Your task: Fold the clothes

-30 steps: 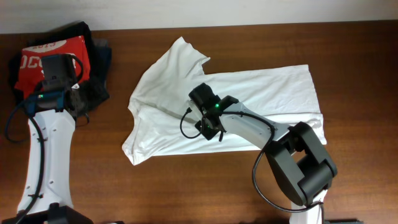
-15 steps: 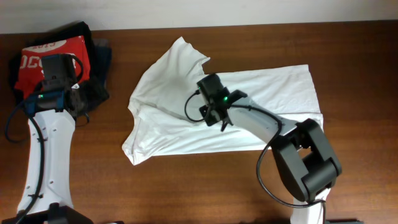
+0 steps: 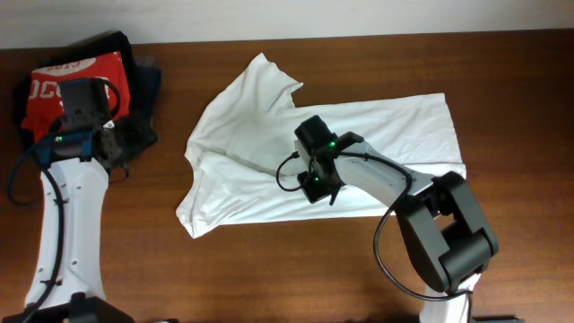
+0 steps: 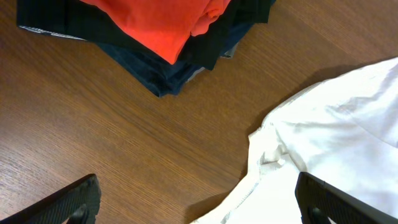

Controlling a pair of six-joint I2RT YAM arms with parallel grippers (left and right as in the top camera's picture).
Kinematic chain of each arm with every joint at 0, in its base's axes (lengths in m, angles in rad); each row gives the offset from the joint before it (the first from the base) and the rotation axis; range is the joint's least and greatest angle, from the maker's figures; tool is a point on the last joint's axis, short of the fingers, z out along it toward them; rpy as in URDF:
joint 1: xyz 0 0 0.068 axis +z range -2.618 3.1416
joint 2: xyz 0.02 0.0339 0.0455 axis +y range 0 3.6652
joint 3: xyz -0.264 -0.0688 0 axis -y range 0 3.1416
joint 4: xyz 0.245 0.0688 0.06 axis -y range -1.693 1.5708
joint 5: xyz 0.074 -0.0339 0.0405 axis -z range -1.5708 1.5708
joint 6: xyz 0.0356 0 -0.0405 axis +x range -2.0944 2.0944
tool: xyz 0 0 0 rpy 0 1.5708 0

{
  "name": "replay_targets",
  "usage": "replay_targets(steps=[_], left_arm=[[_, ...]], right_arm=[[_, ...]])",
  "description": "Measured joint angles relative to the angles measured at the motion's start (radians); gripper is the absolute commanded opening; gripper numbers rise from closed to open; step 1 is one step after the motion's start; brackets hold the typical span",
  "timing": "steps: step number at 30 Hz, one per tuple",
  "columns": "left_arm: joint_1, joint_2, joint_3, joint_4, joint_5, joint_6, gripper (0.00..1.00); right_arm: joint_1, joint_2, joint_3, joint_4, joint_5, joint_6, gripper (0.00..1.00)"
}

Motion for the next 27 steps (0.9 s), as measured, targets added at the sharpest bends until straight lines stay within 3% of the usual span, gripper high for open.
replay_targets(steps=[6,8,10,12,15,20,27], left_arm=[[0.000,0.000,0.000,0.000,0.000,0.000,0.99],[0.000,0.000,0.000,0.000,0.000,0.000,0.99],[0.000,0.000,0.000,0.000,0.000,0.000,0.99],[0.000,0.000,0.000,0.000,0.000,0.000,0.99],[0.000,0.000,0.000,0.001,0.000,0.000,0.99],[0.000,0.000,0.000,-0.001,0.000,0.000,0.99],[0.000,0.000,0.000,-0.001,0.001,0.000,0.99]], right_arm=[[0.001,0.001,-0.006,0.122,0.127,0.000,0.06],[0.001,0.002,-0.009,0.173,0.147,0.000,0.13],[0.001,0.003,-0.010,0.227,0.177,0.001,0.13],[0.000,0.003,-0.009,0.271,0.188,0.011,0.06],[-0.039,0.001,0.108,0.124,0.175,0.093,0.04],[-0.196,-0.090,0.236,-0.352,0.157,0.137,0.04],[-0.310,-0.089,-0.056,-0.264,0.122,0.146,0.04]])
